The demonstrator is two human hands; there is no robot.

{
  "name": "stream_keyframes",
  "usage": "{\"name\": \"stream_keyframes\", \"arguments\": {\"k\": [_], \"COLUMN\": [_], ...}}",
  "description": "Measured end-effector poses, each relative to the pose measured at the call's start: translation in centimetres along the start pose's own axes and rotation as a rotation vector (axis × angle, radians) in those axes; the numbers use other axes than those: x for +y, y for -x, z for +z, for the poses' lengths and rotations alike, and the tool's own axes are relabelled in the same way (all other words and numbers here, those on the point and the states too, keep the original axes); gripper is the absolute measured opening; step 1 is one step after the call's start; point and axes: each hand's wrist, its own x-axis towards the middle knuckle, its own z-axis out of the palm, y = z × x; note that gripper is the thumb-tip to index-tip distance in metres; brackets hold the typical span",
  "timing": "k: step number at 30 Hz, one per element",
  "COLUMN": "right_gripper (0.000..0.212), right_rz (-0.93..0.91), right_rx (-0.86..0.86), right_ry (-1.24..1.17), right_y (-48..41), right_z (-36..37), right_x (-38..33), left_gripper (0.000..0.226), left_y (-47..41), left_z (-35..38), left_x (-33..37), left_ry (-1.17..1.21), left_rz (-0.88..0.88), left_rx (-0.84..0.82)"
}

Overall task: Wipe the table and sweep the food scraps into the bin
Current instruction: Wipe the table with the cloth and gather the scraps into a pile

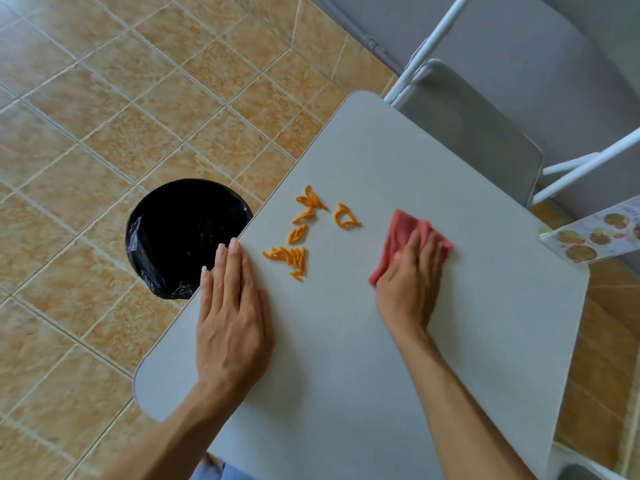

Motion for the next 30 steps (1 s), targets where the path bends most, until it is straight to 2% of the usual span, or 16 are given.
{"name": "stream_keyframes", "arguments": {"k": [2,4,7,10,13,15,19,21,23,25,27,29,30], "right_gripper": [0.060,0.060,0.066,0.058,0.060,0.065,0.064,0.060,0.057,0.067,0.076,0.068,0.062], "right_rz": [0.127,0.085,-0.284,-0.644,-0.792,-0.671,-0.250,-0.306,-0.541,-0.631,-0.422,-0.090,0.014], "right_rx": [-0.019,-0.071,-0.135,-0.193,-0.203,-0.163,-0.086,-0.080,-0.140,-0.194,-0.173,-0.077,-0.044], "right_ry": [-0.047,-0.074,-0.114,-0.135,-0.079,-0.046,-0.117,-0.136,-0.110,-0.048,-0.044,-0.061,-0.053], "right_y": [-2.8,-4.9,-5.5,-2.5,-2.0,-3.4,-4.3,-2.4,-0.4,0.3,1.0,3.6,5.5], "right_z": [0.4,0.6,0.7,1.0,0.7,0.4,0.9,1.0,0.6,-0.2,-1.0,-1.3,-1.3], "right_x": [-1.8,-4.0,-6.7,-7.6,-6.3,-4.6,-5.4,-7.3,-7.5,-5.8,-3.6,-3.1,-3.8], "left_gripper": [0.060,0.060,0.061,0.061,0.061,0.060,0.060,0.060,0.060,0.060,0.059,0.058,0.058], "left_y": [-0.1,0.0,0.0,0.1,-0.1,-0.1,-0.1,0.0,0.0,-0.1,-0.2,-0.2,-0.2], "left_z": [0.0,0.1,0.1,0.1,0.2,0.1,0.0,0.0,-0.1,-0.4,-0.5,-0.7,-0.8], "left_x": [0.0,-0.1,-0.2,0.0,0.0,0.0,0.1,-0.1,-0.1,-0.1,-0.1,-0.3,-0.5], "left_ry": [-0.006,-0.012,-0.018,-0.015,-0.016,-0.013,-0.001,-0.007,-0.004,-0.001,0.008,0.026,0.039], "left_rz": [-0.002,-0.001,0.002,-0.002,-0.001,-0.008,-0.006,-0.006,-0.006,-0.012,-0.010,-0.002,0.007], "left_rx": [-0.001,-0.013,-0.010,-0.005,-0.002,-0.008,-0.016,-0.033,-0.045,-0.064,-0.082,-0.092,-0.095]}}
